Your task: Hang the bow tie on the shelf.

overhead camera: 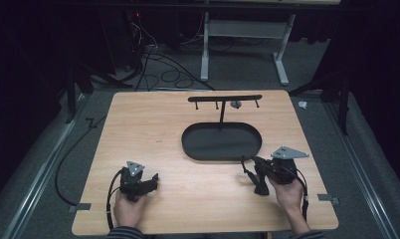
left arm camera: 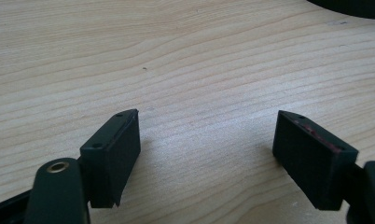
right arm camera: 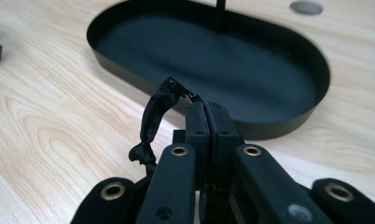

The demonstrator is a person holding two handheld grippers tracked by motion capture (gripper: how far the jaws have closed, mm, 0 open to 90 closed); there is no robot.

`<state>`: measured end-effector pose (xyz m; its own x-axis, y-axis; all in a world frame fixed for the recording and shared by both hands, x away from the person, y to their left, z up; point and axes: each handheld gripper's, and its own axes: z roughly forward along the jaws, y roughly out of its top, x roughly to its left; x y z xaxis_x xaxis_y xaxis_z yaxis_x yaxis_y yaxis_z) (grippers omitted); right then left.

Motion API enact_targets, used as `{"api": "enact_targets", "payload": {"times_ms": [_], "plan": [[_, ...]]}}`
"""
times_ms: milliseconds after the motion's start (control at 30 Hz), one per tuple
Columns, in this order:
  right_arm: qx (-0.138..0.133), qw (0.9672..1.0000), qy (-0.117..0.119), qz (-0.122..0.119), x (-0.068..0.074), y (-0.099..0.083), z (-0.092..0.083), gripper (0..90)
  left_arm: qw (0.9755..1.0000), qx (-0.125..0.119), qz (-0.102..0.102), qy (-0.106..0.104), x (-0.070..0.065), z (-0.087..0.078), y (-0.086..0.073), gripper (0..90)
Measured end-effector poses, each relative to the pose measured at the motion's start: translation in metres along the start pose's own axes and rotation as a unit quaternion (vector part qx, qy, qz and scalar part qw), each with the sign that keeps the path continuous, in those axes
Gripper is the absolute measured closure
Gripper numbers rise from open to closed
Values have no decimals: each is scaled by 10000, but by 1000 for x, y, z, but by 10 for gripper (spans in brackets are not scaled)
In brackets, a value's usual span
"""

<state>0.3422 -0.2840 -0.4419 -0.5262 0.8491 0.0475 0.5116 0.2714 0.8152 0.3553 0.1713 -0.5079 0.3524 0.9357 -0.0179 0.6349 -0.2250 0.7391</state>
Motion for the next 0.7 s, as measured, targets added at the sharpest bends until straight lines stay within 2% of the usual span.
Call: {"api": "enact_targets", "payload": {"times_ms": [133,400,700], "plan": [[-172,9998,-36,-46,-1,10,-8,900,10000,-1,0,-1,0,0,0,236],[-317,9994,-113,-77,-3,23,-14,900,10000,-1,-1,-1,0,0,0,235],[-395,9991,-154,-78,-4,33,-14,900,10000,1,1,0,0,0,0,235]]}}
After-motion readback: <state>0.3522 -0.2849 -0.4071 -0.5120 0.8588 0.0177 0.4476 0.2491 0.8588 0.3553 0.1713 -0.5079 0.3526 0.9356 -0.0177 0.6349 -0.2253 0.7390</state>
